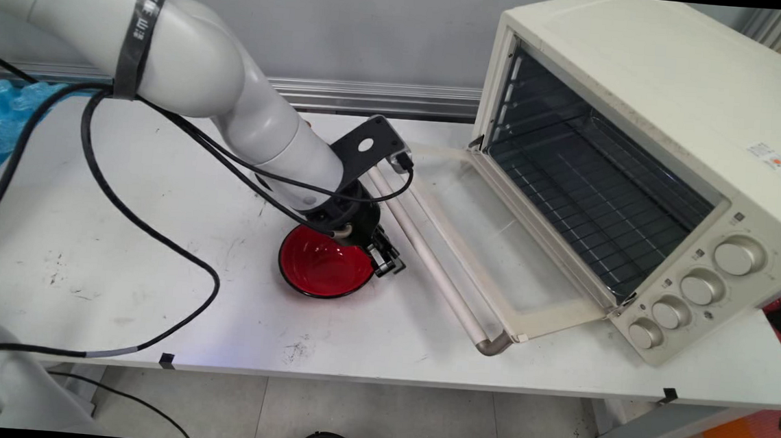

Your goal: Close the oven

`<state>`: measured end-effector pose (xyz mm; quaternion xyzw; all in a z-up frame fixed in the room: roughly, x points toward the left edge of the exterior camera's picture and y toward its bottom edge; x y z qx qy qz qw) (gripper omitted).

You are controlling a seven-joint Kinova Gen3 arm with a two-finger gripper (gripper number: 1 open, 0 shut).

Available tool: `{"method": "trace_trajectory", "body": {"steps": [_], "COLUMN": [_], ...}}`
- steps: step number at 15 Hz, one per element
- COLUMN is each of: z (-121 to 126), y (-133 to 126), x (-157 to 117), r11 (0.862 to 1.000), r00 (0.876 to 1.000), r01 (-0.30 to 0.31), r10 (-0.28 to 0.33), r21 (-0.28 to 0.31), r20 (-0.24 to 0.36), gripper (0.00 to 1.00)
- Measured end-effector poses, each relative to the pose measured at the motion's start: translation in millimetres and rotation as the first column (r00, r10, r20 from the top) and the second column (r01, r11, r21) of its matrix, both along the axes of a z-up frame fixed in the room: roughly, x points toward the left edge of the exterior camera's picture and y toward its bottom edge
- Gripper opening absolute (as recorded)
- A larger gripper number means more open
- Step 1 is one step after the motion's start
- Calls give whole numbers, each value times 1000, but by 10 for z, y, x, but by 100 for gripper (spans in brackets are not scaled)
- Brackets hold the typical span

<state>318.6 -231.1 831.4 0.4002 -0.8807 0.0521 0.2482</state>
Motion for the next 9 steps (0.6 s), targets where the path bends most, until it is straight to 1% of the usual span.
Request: {"method": "trace_trajectory", "body": {"steps": [9], "z": [-67], "y": [-48], "x": [-63], "r11": [999], "r00": [1000], "r01": [12], "r10": [-12], "r21": [-33], "r20": [8], "gripper": [0]}}
